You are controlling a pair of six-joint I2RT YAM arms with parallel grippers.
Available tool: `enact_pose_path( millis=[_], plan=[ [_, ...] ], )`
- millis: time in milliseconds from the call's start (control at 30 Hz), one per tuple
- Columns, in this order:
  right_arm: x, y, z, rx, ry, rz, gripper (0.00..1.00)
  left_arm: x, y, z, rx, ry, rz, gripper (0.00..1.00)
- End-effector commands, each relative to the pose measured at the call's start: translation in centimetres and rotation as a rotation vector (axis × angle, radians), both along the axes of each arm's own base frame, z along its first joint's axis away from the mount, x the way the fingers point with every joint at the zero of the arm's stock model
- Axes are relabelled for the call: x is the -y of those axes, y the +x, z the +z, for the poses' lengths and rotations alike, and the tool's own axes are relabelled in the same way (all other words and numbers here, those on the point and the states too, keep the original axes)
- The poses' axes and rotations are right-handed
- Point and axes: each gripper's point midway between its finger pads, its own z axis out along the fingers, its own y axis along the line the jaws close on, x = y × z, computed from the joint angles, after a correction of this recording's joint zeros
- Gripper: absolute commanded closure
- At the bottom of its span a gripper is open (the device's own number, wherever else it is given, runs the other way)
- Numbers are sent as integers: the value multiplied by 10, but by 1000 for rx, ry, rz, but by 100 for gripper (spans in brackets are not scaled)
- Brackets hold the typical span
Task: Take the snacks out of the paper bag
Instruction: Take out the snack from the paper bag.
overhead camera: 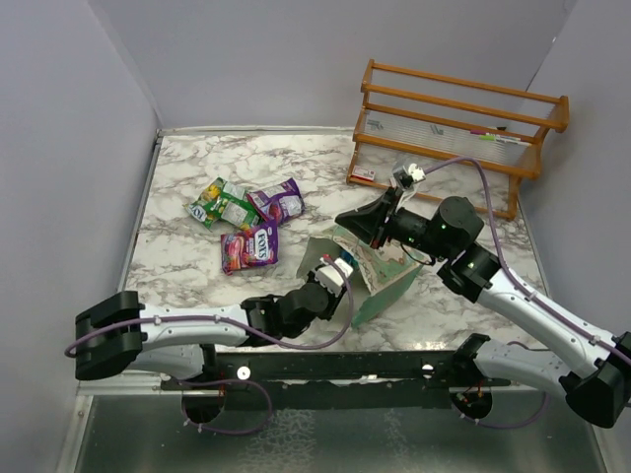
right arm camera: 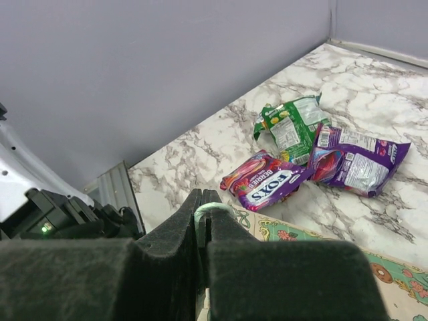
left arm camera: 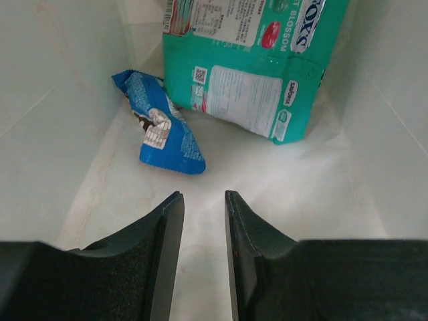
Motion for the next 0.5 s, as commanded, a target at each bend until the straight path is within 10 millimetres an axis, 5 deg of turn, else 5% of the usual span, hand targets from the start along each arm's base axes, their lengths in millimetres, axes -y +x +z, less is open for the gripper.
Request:
enact_pose_path(
  millis=[0, 267, 467],
  plan=[
    [6, 0, 14, 30, 16, -29, 98, 16, 17, 11, 127, -44, 17, 62],
    [10, -3, 20, 39, 26, -35, 98, 24, 44, -11, 237, 40, 67, 42],
    [13, -6, 22, 42, 23, -37, 98, 21, 70, -28, 274, 144, 131, 36]
  ],
)
